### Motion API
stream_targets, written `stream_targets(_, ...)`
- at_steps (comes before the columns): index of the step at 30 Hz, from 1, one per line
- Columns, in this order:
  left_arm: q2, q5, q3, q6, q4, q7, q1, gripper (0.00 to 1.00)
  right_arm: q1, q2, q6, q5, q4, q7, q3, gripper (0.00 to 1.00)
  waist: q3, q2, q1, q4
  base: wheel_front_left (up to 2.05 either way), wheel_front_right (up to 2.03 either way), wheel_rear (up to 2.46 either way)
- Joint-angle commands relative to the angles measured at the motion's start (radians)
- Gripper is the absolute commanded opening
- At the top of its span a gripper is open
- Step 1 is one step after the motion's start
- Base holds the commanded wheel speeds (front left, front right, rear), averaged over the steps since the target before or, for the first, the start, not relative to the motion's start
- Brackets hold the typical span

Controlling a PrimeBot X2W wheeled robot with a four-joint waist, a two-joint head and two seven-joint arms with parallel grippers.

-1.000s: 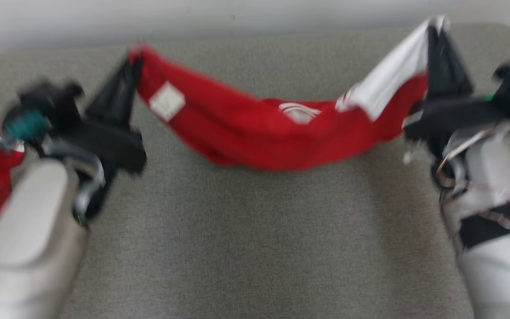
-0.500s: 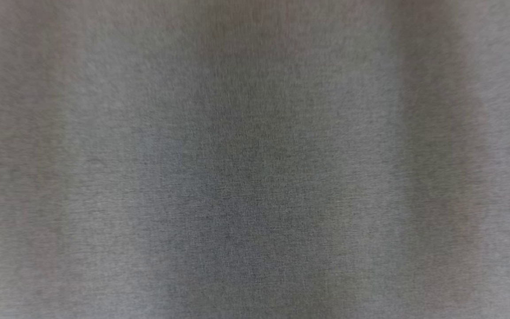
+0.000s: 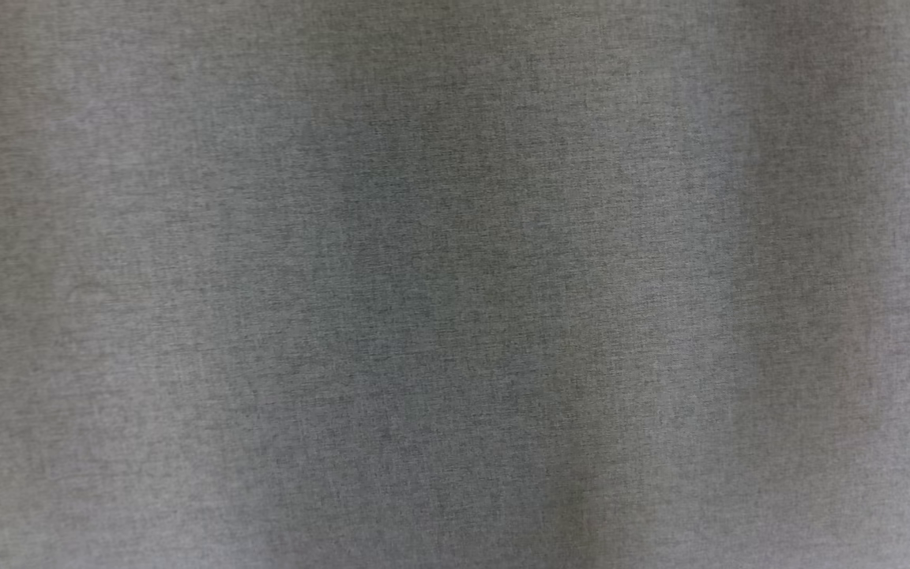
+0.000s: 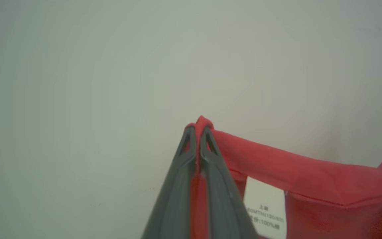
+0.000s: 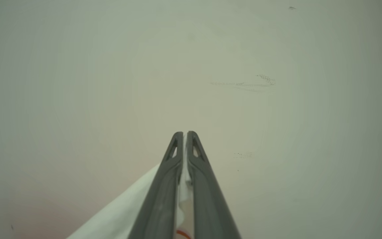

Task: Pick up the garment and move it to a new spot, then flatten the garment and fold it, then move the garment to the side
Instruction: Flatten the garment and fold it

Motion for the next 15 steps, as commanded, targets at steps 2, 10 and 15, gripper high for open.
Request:
stream_targets(2, -0.007, -0.014, -0.014, 0.002, 0.039, -0.017, -0.031, 0.0, -0.03, 0.014, -0.003, -0.008, 0.047, -0.022, -0.011, 0.0, 0.008, -0.0002, -0.0002, -0.011, 0.0, 0.0, 0.0)
stream_targets(10, -0.001, -0.046, -0.092, 0.002, 0.098, -0.037, -0.053, 0.0, -0.061, 0.013, -0.003, -0.007, 0.141, -0.069, 0.014, 0.0, 0.018, -0.0002, -0.0002, -0.028, 0.0, 0.0, 0.0)
stream_targets(15, 0.007, -0.074, -0.124, 0.002, 0.125, -0.051, -0.064, 0.0, -0.082, 0.004, -0.003, -0.004, 0.185, -0.085, 0.032, 0.0, 0.02, -0.0002, -0.0002, -0.035, 0.0, 0.0, 0.0)
